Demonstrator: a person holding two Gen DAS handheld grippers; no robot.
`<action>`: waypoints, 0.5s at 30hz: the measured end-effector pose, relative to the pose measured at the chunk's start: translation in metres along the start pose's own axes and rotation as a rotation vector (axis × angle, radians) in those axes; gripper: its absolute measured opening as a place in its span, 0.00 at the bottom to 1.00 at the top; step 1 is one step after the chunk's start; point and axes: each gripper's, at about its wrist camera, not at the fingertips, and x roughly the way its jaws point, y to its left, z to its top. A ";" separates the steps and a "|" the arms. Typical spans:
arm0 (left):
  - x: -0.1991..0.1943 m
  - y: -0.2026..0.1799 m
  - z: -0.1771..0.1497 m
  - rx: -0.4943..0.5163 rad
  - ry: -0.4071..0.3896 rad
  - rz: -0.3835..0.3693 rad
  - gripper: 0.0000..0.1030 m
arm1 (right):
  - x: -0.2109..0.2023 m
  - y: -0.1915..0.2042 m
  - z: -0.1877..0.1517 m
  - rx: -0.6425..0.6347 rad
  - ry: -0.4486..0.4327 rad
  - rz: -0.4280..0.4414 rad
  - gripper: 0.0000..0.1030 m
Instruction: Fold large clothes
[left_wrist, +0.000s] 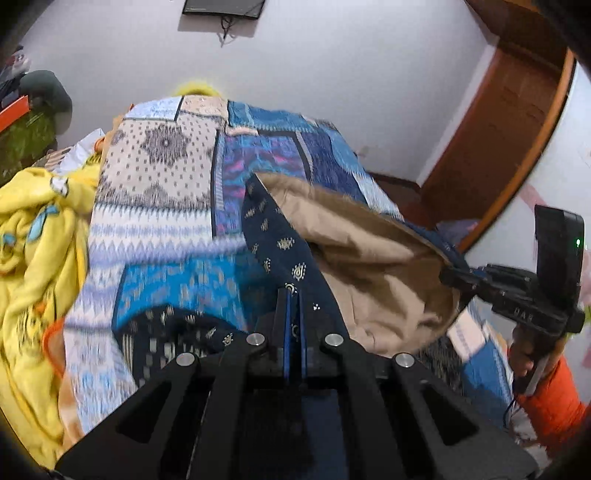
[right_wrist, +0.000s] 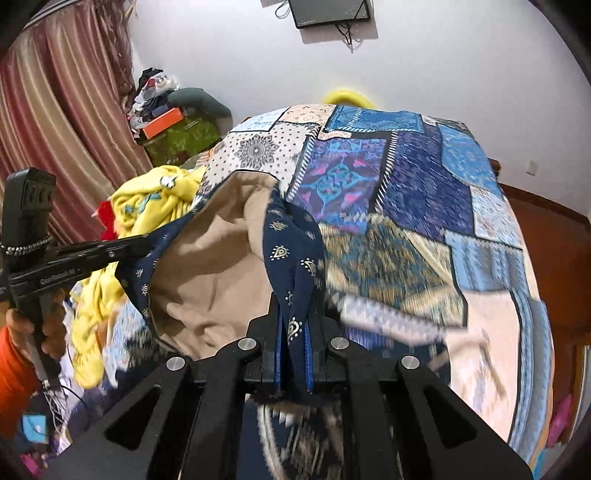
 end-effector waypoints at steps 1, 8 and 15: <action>-0.002 -0.005 -0.012 0.018 0.009 0.009 0.02 | -0.003 0.001 -0.011 -0.001 0.005 -0.014 0.08; 0.018 -0.013 -0.080 0.037 0.122 0.063 0.02 | 0.011 -0.004 -0.065 -0.040 0.099 -0.242 0.10; 0.042 0.004 -0.109 -0.055 0.180 0.054 0.03 | 0.020 -0.019 -0.092 -0.065 0.138 -0.381 0.47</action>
